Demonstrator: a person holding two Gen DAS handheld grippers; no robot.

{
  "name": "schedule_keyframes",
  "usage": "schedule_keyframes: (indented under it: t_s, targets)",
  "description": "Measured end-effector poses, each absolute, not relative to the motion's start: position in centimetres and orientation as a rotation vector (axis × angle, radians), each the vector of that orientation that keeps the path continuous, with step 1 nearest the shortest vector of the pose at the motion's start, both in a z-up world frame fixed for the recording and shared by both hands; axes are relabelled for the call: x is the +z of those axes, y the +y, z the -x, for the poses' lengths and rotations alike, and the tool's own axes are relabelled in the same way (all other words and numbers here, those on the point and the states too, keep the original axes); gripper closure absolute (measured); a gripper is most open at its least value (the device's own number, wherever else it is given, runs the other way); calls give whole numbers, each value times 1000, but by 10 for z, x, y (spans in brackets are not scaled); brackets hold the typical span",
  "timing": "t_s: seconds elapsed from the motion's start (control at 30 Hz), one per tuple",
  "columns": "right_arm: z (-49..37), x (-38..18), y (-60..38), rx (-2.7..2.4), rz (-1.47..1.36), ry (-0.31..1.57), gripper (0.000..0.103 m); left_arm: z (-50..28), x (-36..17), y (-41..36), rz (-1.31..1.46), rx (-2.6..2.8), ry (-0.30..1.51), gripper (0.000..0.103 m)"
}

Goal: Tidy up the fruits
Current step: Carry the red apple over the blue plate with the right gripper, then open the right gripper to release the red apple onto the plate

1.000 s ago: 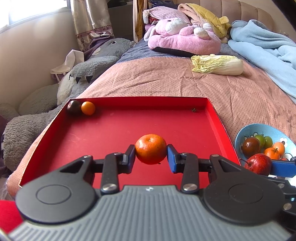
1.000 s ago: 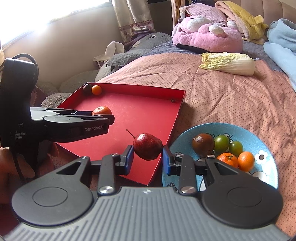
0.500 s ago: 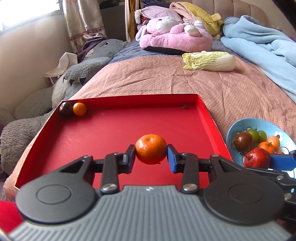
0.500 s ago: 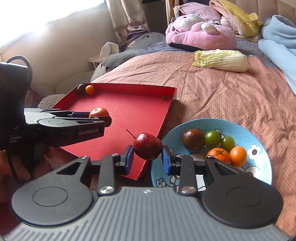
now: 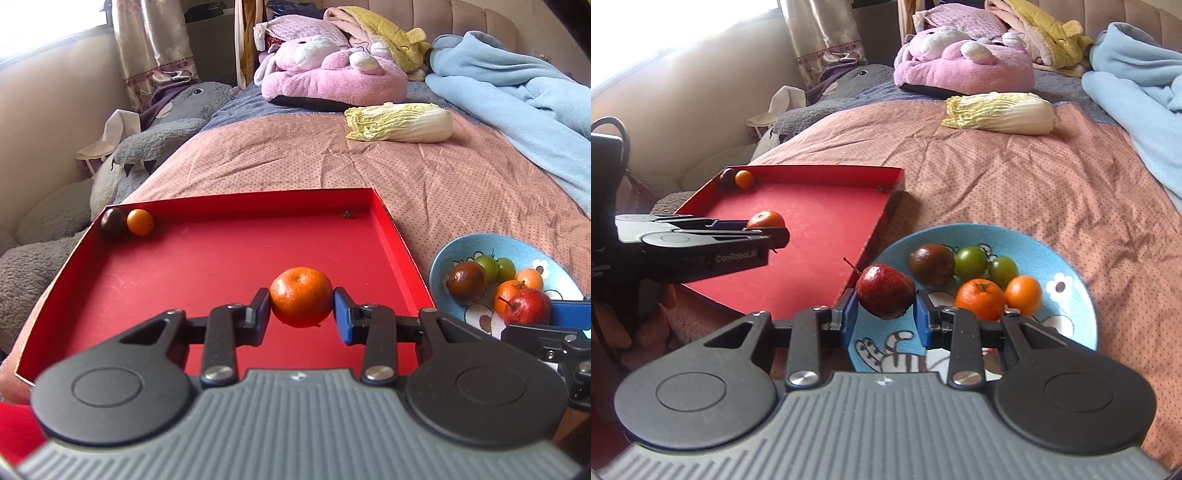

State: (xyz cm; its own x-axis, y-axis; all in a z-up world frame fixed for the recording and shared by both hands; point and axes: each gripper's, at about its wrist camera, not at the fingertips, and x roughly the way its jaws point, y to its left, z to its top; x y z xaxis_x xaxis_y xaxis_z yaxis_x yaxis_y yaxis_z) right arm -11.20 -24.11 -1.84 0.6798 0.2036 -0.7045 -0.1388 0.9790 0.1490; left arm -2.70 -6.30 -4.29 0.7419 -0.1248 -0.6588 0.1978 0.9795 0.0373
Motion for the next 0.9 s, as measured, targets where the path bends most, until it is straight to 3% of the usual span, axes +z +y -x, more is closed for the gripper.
schedule_keyframes:
  t_s: [0.9]
  targets:
    - [140,-58,-314,24,-113,862,65,44,-30,-98,-99,-291,708,63]
